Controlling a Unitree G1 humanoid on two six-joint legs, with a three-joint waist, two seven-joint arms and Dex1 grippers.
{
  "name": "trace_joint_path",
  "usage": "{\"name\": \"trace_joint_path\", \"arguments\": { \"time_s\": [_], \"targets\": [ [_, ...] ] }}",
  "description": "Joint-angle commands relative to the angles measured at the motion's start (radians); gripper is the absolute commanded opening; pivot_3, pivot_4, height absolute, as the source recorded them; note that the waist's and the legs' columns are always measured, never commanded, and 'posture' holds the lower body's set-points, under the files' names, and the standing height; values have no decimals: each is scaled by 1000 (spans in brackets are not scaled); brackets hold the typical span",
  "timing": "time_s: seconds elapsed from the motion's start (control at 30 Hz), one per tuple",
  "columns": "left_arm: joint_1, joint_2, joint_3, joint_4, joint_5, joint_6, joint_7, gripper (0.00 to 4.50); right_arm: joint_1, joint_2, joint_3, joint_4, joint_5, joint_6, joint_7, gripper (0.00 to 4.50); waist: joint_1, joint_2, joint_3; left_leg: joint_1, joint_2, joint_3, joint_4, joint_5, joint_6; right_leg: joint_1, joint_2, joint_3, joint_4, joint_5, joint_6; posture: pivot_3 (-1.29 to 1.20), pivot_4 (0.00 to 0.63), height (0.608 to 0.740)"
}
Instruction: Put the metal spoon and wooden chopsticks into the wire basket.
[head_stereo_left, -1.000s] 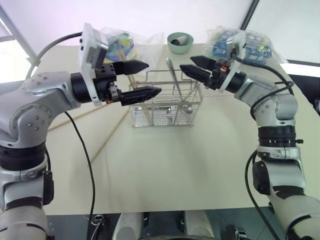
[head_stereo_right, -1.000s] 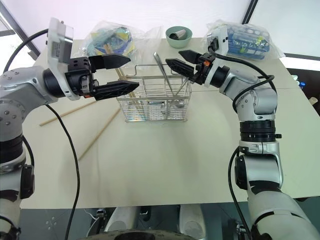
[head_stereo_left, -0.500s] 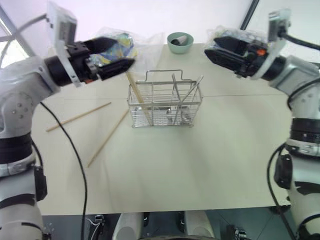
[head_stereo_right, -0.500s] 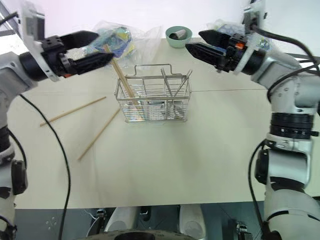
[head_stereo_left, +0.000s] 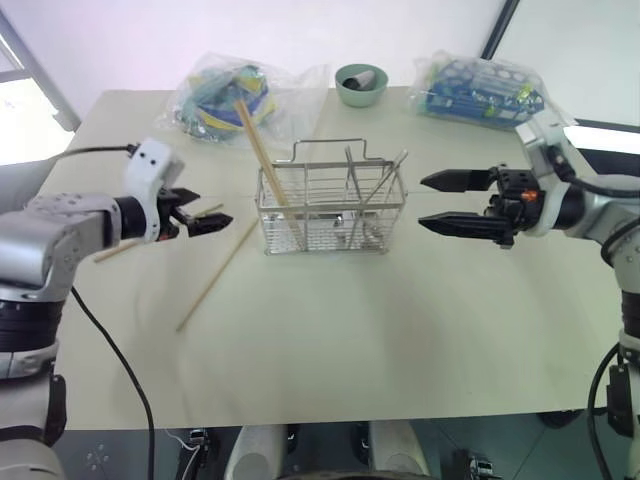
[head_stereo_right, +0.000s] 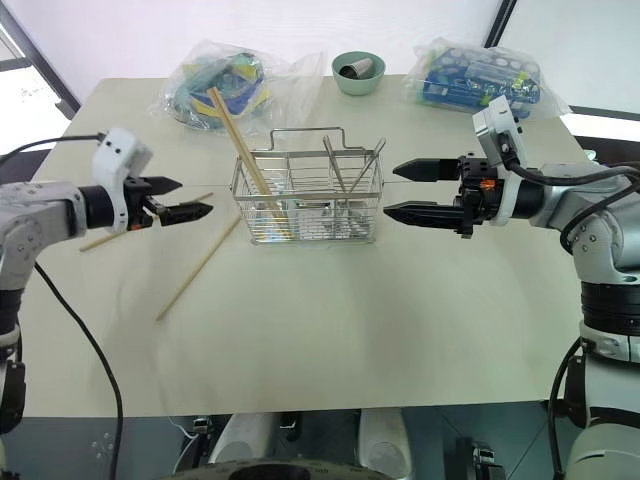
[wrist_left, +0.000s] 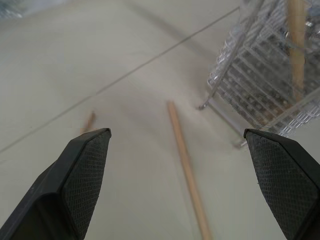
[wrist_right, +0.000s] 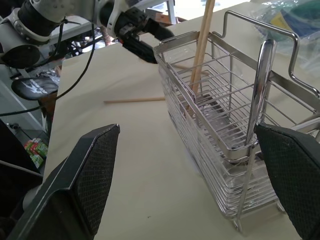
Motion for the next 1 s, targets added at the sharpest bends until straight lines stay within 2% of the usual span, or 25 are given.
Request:
{"name": "trace_joint_path", "arguments": {
  "time_s": [0.03,0.37,0.67,0.8,0.87,1.0],
  "targets": [
    [13,-23,-60,0,65,-2,29,4500,15,3,-43,-63,36,8,-25,4403,1,0,0,0,0,0,0,0,0,0,0,0,0,0,0,0,150,697],
    [-101,-159,-184,236,218,-140,-2,4500,48,15,-81,-118,89,36,-97,4403,3,0,0,-1,0,0,0,0,0,0,-1,0,-1,1,-1,0,150,697],
    [-163,-210,-312,419,373,-258,-97,4500,119,-15,-124,-199,139,57,-113,4403,4,1,-1,0,0,0,1,0,0,0,-1,0,-1,1,-1,0,150,697],
    [-172,-237,-295,475,411,-307,-89,3209,120,-23,-136,-200,151,63,-127,4467,5,1,-2,0,0,0,1,0,0,1,-1,0,-1,1,-1,0,150,697],
    [-174,-246,-282,488,419,-319,-88,2132,121,-26,-138,-201,155,64,-131,4467,4,1,-3,0,0,0,1,0,0,2,-1,0,-1,1,-2,0,150,697],
    [-176,-254,-248,508,434,-332,-61,249,124,-25,-138,-197,153,62,-134,4467,3,1,-3,0,0,0,1,0,0,2,-1,0,-1,1,-2,0,150,697]
  ]
}}
